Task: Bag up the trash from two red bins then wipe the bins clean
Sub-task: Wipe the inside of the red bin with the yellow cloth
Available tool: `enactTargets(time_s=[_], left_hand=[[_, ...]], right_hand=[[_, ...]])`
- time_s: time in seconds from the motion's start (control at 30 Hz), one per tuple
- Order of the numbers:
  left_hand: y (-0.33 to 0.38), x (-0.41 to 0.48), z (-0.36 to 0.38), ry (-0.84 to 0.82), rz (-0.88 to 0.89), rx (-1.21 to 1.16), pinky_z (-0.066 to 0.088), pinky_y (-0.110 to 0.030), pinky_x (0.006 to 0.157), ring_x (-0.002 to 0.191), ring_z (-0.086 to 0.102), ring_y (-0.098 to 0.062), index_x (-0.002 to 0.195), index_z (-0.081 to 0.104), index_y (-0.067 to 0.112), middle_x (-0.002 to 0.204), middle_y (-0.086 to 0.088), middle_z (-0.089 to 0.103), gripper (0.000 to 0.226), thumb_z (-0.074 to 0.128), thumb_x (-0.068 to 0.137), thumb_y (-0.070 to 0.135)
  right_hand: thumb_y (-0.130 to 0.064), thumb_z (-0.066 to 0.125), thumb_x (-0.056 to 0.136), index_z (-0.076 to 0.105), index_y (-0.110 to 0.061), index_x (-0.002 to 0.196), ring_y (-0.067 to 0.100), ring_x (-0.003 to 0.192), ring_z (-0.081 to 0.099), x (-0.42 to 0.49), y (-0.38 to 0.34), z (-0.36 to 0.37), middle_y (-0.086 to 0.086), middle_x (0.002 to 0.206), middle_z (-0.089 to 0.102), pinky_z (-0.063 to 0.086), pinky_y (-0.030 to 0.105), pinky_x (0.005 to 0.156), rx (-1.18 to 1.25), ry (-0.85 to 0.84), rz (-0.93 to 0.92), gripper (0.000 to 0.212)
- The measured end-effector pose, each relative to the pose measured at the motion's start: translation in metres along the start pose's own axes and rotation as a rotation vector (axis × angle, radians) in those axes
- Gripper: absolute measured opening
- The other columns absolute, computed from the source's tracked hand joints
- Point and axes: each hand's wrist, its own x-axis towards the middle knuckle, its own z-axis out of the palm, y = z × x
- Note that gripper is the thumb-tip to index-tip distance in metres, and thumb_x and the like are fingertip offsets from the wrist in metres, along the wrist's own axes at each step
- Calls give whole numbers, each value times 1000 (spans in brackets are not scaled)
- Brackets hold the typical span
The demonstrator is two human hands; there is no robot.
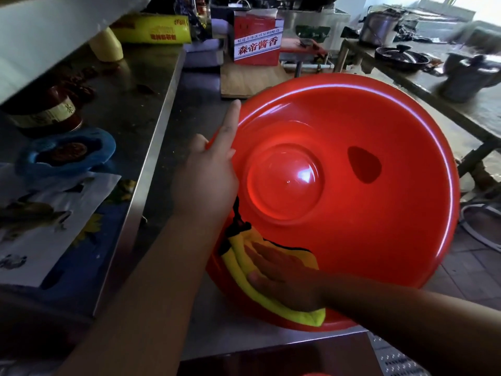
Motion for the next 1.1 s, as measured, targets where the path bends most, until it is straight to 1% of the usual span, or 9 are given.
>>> enactTargets(time_s=[0.1, 0.23, 0.4, 0.53, 0.6, 0.7, 0.8, 0.97, 1.1], left_hand=[[-3, 1, -1, -26, 13, -35, 52, -46, 78, 92, 63, -30, 136, 6, 59, 100, -9, 47, 66, 39, 94, 20], [1, 2, -2, -43, 36, -17, 52, -44, 76, 87, 60, -27, 140, 7, 57, 93, -4, 43, 66, 39, 94, 24], [2, 1, -1, -35, 55, -15, 52, -43, 74, 81, 58, -26, 140, 7, 57, 90, -3, 41, 63, 37, 94, 25], [2, 4, 2, -20, 28, 18, 50, -40, 73, 75, 53, -20, 142, 10, 54, 91, -2, 40, 65, 40, 96, 20], [5, 5, 2, -19, 9, 13, 52, -42, 76, 90, 63, -25, 142, 10, 54, 101, -7, 46, 69, 39, 94, 14], [9, 11, 5, -40, -7, 78, 50, -42, 76, 93, 60, -30, 142, 6, 56, 108, -10, 46, 72, 40, 94, 14], [16, 14, 6, -59, -41, 111, 49, -44, 76, 95, 59, -33, 140, 2, 59, 119, -11, 44, 72, 38, 95, 15], [22, 19, 10, -62, -59, 141, 49, -42, 75, 100, 60, -30, 137, -3, 61, 132, -11, 39, 78, 38, 96, 10], [28, 25, 12, -63, -90, 157, 47, -45, 82, 106, 56, -34, 139, 1, 60, 136, -14, 35, 75, 38, 97, 10]], right_hand=[[-56, 19, 99, -16, -42, 145, 17, 147, -8, 31, 11, -4, -5, 160, -12, 3, 48, 118, 26, 37, 88, 60], [-55, 16, 99, -9, -31, 151, 20, 148, -2, 75, 44, -16, -4, 160, -8, 7, 48, 118, 14, 95, 214, 62], [-67, -1, 84, -14, -43, 147, 14, 147, -3, 90, 65, -21, -14, 159, -11, 3, 47, 118, -24, 104, 241, 69], [-54, 22, 99, 3, -32, 152, 19, 148, 2, 85, 62, -20, -8, 160, 0, 4, 43, 118, 29, 151, 237, 60], [-65, 18, 94, -3, -34, 151, 19, 148, -1, 78, 61, -22, -7, 161, -4, 3, 46, 119, 0, 48, 212, 68], [-76, 23, 86, -10, -37, 150, 20, 148, -2, 58, 56, -21, -6, 160, -8, 5, 47, 118, -26, -16, 183, 82], [-70, 34, 89, -9, -34, 150, 19, 148, -1, 22, 40, -19, -5, 160, -6, 3, 41, 118, -52, -20, 109, 83], [-75, 50, 78, -15, -43, 147, 19, 147, -1, -31, 25, -21, -8, 160, -6, 6, 49, 118, -91, -75, 74, 100], [-58, 72, 72, -11, -31, 150, 26, 144, 18, -44, 17, -15, 2, 160, 7, 22, 47, 114, -316, 7, 41, 117]])
